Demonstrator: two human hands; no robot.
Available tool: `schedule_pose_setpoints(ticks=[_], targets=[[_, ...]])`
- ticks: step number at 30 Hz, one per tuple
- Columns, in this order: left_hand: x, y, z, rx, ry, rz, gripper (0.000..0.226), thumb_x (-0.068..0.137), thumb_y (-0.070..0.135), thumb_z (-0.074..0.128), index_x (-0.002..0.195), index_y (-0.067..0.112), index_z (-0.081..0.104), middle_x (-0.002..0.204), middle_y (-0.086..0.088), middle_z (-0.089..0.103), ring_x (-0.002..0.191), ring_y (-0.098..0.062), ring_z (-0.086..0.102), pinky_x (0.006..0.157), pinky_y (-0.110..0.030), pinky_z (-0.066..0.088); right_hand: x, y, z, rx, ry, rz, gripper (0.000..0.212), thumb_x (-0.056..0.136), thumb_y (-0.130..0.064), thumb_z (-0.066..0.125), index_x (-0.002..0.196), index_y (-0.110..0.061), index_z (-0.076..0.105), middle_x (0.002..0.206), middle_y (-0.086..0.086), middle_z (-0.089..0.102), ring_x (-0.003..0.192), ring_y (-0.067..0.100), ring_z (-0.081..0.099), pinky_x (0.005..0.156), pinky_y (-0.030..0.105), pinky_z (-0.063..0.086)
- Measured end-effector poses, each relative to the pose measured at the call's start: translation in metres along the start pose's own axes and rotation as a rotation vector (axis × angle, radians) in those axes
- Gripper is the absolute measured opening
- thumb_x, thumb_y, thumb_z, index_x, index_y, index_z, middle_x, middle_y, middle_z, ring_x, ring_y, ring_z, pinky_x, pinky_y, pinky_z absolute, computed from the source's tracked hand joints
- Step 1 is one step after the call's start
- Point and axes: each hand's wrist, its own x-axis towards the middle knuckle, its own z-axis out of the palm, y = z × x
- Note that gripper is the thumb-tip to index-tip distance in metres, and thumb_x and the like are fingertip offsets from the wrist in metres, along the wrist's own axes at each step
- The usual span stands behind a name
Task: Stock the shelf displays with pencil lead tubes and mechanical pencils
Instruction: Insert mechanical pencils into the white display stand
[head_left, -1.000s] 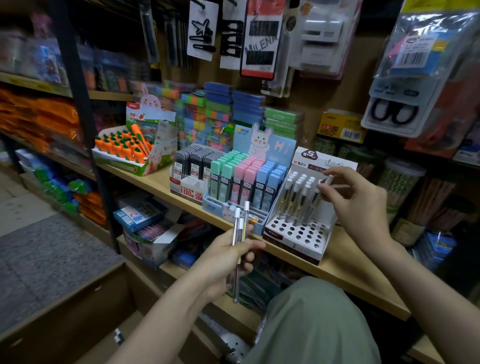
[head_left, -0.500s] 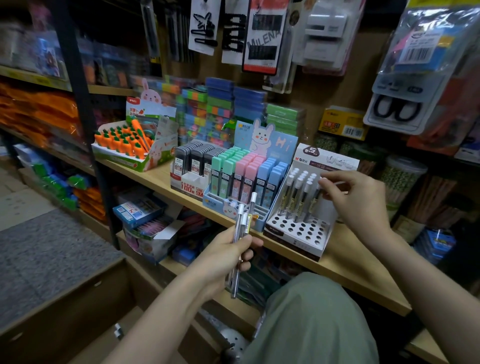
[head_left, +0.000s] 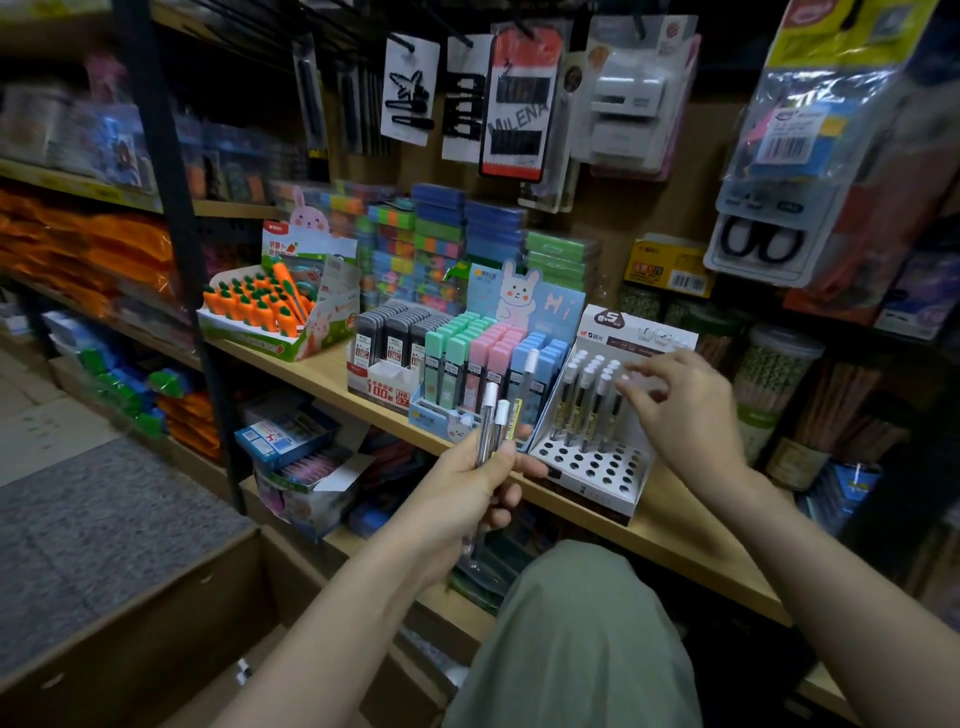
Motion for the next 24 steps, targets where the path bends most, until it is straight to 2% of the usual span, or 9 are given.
schedule_pose_setpoints(ticks=[2,5,7,9,12,15,17,20,24], targets=[[-0.006,0.008,0.002,-0.006,-0.040,0.009,0.022,0.103,0.022,0.044,0.120,0.024,0.059,0.087,0.002,0.071,0.056,-0.004,0.047,0.048,-0.016,0.035,-0.009,-0.006,-0.009,0.065,-0.021,0.039,0.038,0.089,-0.038,0.066,0.124,-0.023,0.064,0.111,0.000,0.063,0.089,0.014,0.064,0.083,0.039,0.057],[-0.014,0.022,0.008,0.028,-0.116,0.015,0.021,0.103,0.023,0.045,0.118,0.024,0.058,0.085,0.003,0.070,0.057,-0.004,0.044,0.047,-0.016,0.031,-0.023,-0.030,-0.025,0.519,-0.124,0.145,0.031,0.087,-0.036,0.068,0.118,-0.034,0.064,0.093,-0.006,0.072,0.082,0.009,0.069,0.076,0.035,0.061],[-0.019,0.033,0.013,0.083,-0.150,0.021,0.018,0.102,0.024,0.046,0.117,0.023,0.057,0.084,0.004,0.070,0.058,-0.005,0.044,0.047,-0.016,0.032,-0.027,-0.051,-0.034,0.788,-0.174,0.161,0.032,0.087,-0.028,0.070,0.118,-0.030,0.063,0.088,-0.002,0.074,0.081,0.011,0.072,0.071,0.030,0.061],[-0.020,0.041,0.017,0.137,-0.165,0.032,0.016,0.102,0.025,0.046,0.115,0.024,0.056,0.084,0.006,0.070,0.059,-0.006,0.044,0.047,-0.016,0.033,-0.027,-0.068,-0.041,0.880,-0.168,0.130,0.037,0.085,-0.022,0.073,0.120,-0.023,0.061,0.085,0.003,0.074,0.080,0.014,0.073,0.069,0.030,0.060],[-0.018,0.050,0.022,0.178,-0.139,0.048,0.016,0.103,0.025,0.045,0.113,0.027,0.058,0.088,0.007,0.071,0.063,-0.006,0.051,0.052,-0.017,0.039,-0.023,-0.081,-0.045,0.817,-0.101,0.071,0.036,0.083,-0.017,0.076,0.115,-0.021,0.060,0.079,0.001,0.074,0.070,0.011,0.073,0.067,0.028,0.060],[-0.010,0.051,0.022,0.224,-0.045,0.039,0.022,0.103,0.031,0.042,0.118,0.039,0.057,0.102,0.006,0.072,0.092,-0.011,0.066,0.075,-0.028,0.053,-0.017,-0.075,-0.050,0.783,-0.054,0.035,0.036,0.083,-0.016,0.076,0.112,-0.028,0.059,0.081,-0.006,0.075,0.073,0.007,0.072,0.067,0.023,0.059],[-0.003,0.048,0.020,0.225,0.065,0.025,0.026,0.104,0.031,0.039,0.126,0.038,0.051,0.096,-0.001,0.067,0.080,-0.014,0.064,0.065,-0.026,0.054,-0.011,-0.058,-0.057,0.716,0.026,0.021,0.037,0.082,-0.016,0.077,0.107,-0.033,0.056,0.080,-0.007,0.074,0.075,0.005,0.072,0.068,0.024,0.059],[0.008,0.042,0.018,0.120,0.192,0.036,0.024,0.104,0.032,0.038,0.126,0.032,0.050,0.072,0.001,0.053,0.050,-0.007,0.041,0.042,-0.018,0.034,-0.006,-0.029,-0.061,0.486,0.119,-0.028,0.037,0.080,-0.018,0.078,0.105,-0.033,0.054,0.084,-0.017,0.068,0.077,-0.008,0.067,0.066,0.007,0.051],[0.022,0.038,0.030,-0.114,0.233,0.021,0.019,0.102,0.040,0.040,0.107,0.028,0.054,0.065,0.006,0.041,0.045,-0.005,0.031,0.043,-0.020,0.026,-0.013,-0.006,-0.043,0.398,0.135,-0.048,0.037,0.080,-0.017,0.078,0.108,-0.027,0.058,0.088,-0.017,0.063,0.083,-0.011,0.063,0.068,0.000,0.044]])
